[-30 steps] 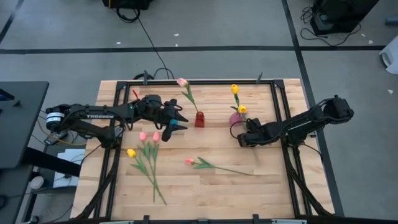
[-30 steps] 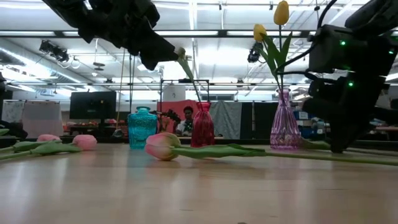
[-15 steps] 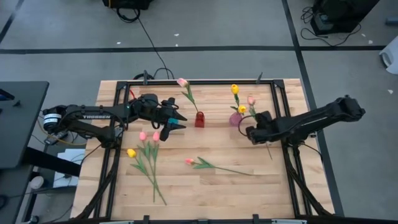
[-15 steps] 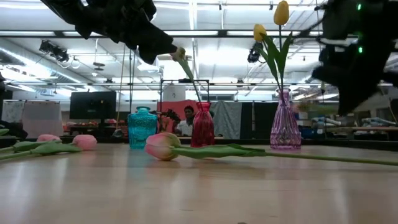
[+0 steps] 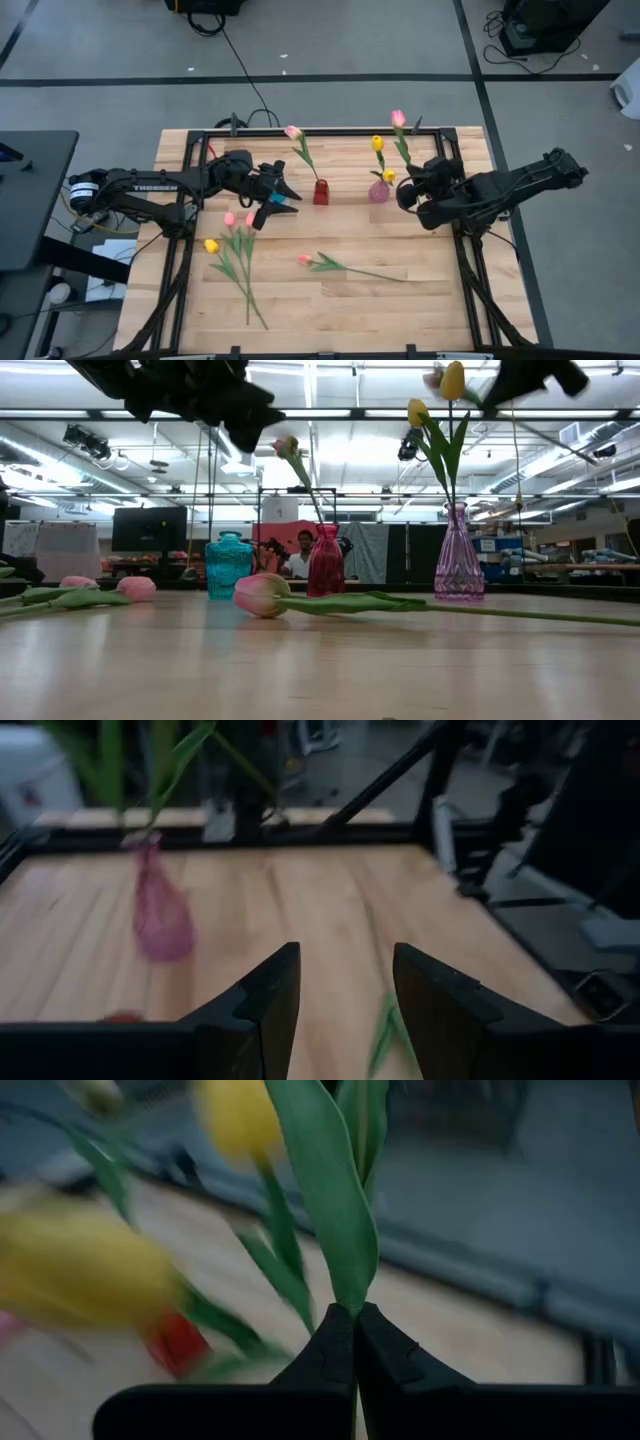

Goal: Sort flowers into vase by color
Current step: Put the top pink flower into the red vase

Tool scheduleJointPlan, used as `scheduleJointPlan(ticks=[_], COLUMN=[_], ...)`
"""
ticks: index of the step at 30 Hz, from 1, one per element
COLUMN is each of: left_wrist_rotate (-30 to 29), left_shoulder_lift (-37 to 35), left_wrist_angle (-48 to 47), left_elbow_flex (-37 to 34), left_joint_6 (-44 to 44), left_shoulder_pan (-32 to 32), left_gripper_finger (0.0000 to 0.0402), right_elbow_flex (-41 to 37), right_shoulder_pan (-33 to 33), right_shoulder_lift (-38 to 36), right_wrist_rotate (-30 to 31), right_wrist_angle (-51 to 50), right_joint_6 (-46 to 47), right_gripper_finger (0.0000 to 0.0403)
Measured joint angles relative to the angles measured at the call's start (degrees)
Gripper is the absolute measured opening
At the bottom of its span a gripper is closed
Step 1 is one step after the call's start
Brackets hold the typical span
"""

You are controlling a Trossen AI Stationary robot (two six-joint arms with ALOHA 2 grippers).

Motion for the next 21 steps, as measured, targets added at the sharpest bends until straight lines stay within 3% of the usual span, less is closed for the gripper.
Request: scheduleJointPlan(ticks=[4, 8, 13, 17, 21], left_wrist_rotate=[0.99, 1.81, 8.53, 7.6, 1.25], left_shoulder_lift=[0.0, 0.0, -2.24, -3.32, -1.86], left_wrist_angle=[5.28, 7.84, 7.12, 8.6, 14.62], left_elbow_flex=[0.0, 0.0, -0.02, -0.02, 0.02], left_joint_6=[-1.75, -3.09, -3.2, -3.33, -3.08], left_shoulder_pan=[-1.19, -2.99, -3.9, -4.78, -6.16], left_gripper_finger=[0.0168, 0.0168, 0.0168, 0.0168, 0.0168], right_elbow_flex=[3.7, 4.14, 4.14, 4.14, 4.14], right_shoulder_pan=[3.34, 6.49, 11.21, 12.44, 9.94], right_shoulder_lift=[0.54, 1.7, 5.01, 7.44, 11.25], right_wrist_rotate=[5.13, 4.45, 3.82, 1.31, -1.93], right_wrist_angle=[12.71, 32.89, 53.28, 58.81, 58.89], right_joint_6=[-15.82, -34.91, -53.13, -57.88, -56.67], right_gripper_finger=[0.0008, 0.001, 0.0011, 0.0012, 0.0012])
